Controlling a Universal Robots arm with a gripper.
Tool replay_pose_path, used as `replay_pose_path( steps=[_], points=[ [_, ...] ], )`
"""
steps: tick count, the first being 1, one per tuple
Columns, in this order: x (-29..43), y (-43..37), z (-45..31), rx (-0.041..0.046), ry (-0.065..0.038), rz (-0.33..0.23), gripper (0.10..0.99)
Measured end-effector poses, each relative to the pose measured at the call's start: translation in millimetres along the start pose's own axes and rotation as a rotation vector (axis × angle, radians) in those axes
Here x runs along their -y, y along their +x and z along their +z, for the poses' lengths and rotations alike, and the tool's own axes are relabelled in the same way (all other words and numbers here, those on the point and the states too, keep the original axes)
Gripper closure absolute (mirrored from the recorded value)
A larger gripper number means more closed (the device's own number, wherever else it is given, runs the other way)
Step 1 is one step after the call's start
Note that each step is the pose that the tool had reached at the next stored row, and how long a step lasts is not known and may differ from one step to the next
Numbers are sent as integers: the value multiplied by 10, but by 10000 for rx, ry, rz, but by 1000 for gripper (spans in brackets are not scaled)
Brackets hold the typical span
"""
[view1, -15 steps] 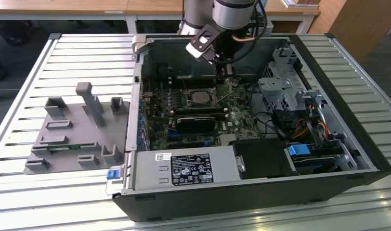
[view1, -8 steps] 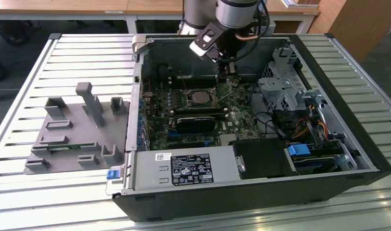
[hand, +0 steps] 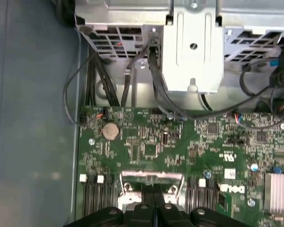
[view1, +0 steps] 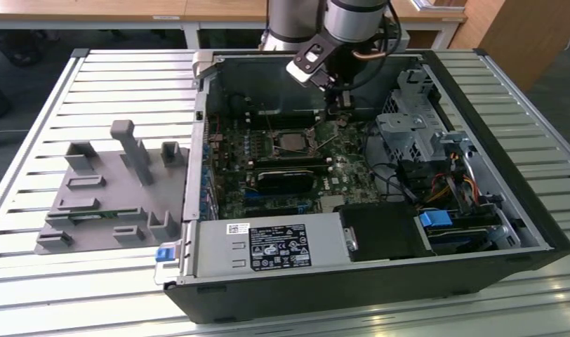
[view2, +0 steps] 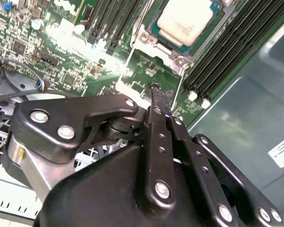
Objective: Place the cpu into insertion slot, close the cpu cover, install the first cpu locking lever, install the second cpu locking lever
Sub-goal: 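Close the cpu cover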
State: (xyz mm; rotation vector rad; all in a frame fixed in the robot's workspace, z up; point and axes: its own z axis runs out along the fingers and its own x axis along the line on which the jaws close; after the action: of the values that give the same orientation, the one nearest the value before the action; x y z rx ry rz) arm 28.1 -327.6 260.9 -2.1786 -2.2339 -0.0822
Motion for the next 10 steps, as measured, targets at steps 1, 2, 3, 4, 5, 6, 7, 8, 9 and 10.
replay_pose_path(
  steps=[1,2,3,4,5,6,7,8,9,10],
  points=[
    [-11,0,3,0,3,-30,976],
    [-23,0,5,2,6,-48,976],
    [-35,2,8,2,8,-51,976],
    [-47,3,9,1,9,-51,976],
    [-56,5,11,1,9,-52,976],
    [-64,7,13,3,10,-51,976],
    [-70,10,14,7,10,-51,976],
    [-75,14,16,13,11,-52,976],
    [-79,20,18,24,12,-52,976],
    [-81,31,21,48,13,-50,976]
  ],
)
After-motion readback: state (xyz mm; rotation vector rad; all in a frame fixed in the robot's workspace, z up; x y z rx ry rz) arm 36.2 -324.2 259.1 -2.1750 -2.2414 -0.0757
